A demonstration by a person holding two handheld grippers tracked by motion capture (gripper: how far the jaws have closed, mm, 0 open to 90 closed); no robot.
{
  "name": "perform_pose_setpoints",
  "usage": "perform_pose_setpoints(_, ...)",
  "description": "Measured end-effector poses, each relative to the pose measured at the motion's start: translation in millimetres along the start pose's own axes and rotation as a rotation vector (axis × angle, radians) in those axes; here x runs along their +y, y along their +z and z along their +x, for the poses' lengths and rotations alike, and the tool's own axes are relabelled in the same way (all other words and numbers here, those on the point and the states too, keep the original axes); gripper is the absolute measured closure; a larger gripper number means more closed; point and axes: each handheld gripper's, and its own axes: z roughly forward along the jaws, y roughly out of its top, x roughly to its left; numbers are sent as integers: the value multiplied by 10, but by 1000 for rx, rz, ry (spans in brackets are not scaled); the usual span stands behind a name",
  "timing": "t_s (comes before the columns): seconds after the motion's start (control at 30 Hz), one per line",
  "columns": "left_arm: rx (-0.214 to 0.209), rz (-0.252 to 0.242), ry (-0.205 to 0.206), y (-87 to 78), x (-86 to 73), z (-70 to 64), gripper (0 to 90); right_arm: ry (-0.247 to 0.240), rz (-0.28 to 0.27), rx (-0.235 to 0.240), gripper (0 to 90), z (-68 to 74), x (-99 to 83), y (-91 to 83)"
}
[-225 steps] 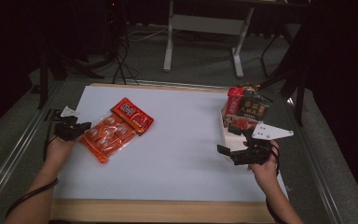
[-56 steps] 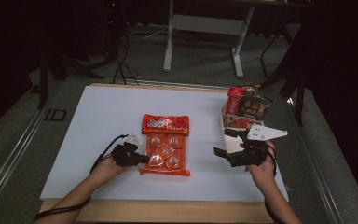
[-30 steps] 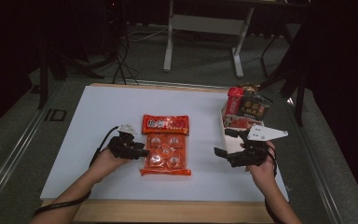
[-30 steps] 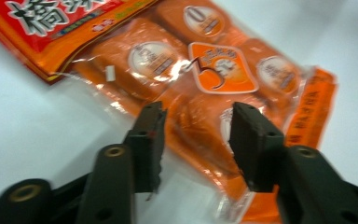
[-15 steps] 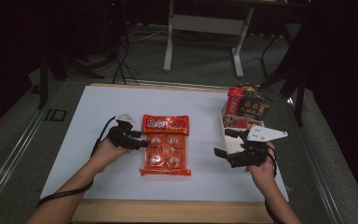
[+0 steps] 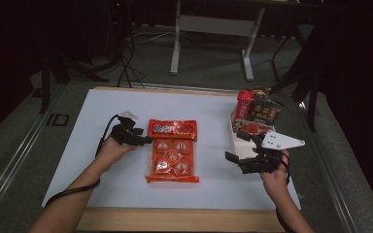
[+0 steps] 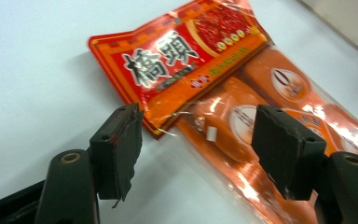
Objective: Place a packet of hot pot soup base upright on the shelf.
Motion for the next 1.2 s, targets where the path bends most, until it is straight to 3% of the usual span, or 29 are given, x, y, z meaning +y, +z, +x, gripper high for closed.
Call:
perform_pose_setpoints(0.1,7,5,-12,48,8,58,331,-36,5,-13,147,21,4,2)
perform_pose_setpoints(0.2,12,6,-24,95,23,107,332,-42,10,-33,141,40,4,5)
perform_pose_setpoints(0.8,40,1,-58,396,100,285,333,-11,62,-34,140,29,-43,52)
perform_pose_setpoints(1.03,68,6,-62,497,130,336,381,-7,67,-29,140,29,-51,49)
perform_pose_setpoints(1.2,42,3,-64,520,128,353,436,-1,66,-26,140,17,-58,36)
